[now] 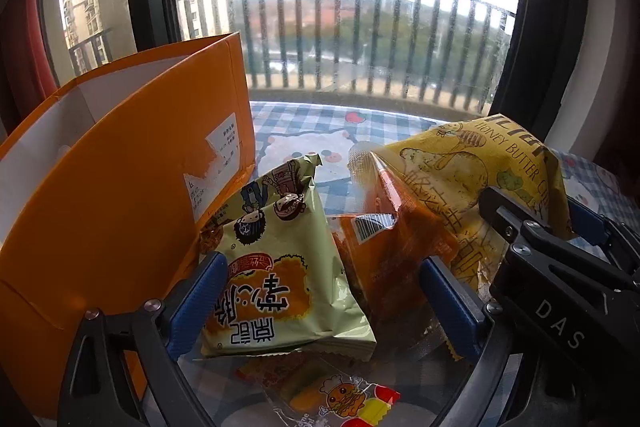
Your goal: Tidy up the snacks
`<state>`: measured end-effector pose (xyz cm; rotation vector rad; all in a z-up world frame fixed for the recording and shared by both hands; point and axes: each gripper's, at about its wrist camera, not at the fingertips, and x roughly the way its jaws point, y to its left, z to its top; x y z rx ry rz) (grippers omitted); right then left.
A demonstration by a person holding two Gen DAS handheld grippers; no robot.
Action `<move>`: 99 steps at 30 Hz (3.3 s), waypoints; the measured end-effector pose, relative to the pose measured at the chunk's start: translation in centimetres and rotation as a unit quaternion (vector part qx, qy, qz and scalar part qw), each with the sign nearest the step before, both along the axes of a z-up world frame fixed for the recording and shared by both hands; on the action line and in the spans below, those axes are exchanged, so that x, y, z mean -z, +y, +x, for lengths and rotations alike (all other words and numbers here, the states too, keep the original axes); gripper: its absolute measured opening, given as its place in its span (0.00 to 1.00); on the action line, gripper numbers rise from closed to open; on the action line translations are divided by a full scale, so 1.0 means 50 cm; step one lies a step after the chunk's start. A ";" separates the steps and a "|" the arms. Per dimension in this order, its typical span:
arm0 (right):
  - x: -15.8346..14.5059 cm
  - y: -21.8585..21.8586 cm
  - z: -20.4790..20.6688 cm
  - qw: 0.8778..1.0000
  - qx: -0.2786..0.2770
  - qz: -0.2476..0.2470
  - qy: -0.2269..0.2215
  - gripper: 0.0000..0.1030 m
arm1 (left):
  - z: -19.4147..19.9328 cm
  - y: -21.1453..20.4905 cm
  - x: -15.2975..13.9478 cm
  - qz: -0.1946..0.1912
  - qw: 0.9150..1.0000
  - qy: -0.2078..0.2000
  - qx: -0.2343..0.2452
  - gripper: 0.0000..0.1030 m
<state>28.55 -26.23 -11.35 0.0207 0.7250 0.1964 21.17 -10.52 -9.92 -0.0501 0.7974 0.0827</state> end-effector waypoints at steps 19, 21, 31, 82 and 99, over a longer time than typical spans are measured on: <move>-0.013 0.011 -0.078 0.999 0.014 -0.034 -0.037 0.15 | -0.080 0.050 -0.007 -0.044 0.999 -0.020 0.002 0.66; -0.016 0.011 -0.083 0.999 0.016 -0.031 -0.034 0.09 | -0.079 0.040 -0.005 -0.035 0.999 -0.021 0.006 0.65; -0.030 -0.021 -0.168 0.999 0.041 0.003 -0.018 0.08 | -0.131 0.017 -0.017 -0.019 0.998 -0.017 0.056 0.46; -0.017 -0.021 -0.322 0.993 0.113 0.034 0.003 0.99 | -0.155 0.030 -0.013 -0.004 0.998 0.010 0.064 0.95; 0.000 -0.023 -0.258 0.989 0.151 0.003 0.004 1.00 | -0.079 0.052 0.033 -0.069 0.996 0.046 0.026 0.95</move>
